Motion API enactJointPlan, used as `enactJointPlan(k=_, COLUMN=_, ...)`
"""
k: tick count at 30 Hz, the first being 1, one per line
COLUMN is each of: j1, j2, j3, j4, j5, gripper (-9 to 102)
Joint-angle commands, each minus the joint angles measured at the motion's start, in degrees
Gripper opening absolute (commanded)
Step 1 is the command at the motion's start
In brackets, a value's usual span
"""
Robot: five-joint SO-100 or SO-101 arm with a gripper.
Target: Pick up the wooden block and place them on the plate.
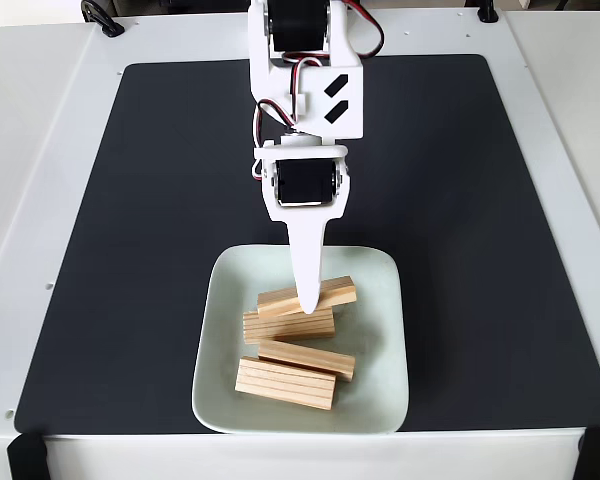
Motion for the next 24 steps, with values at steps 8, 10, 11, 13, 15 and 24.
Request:
enactJointPlan(k=8, j1=0.18, j2=15.91, j3=12.30, j4=2.29, j5=0.00, gripper=53)
enactJointPlan(k=10, j1=0.18, j2=18.02, j3=14.33, j4=2.29, j5=0.09, gripper=51)
enactJointPlan(k=11, j1=0.18, j2=18.90, j3=15.12, j4=2.29, j5=0.18, gripper=49)
enactJointPlan(k=13, j1=0.18, j2=20.57, j3=16.61, j4=2.29, j5=0.18, gripper=47)
enactJointPlan(k=15, j1=0.18, j2=22.24, j3=18.19, j4=1.85, j5=0.18, gripper=45)
enactJointPlan(k=24, j1=-0.53, j2=35.24, j3=29.36, j4=1.58, j5=0.53, gripper=35)
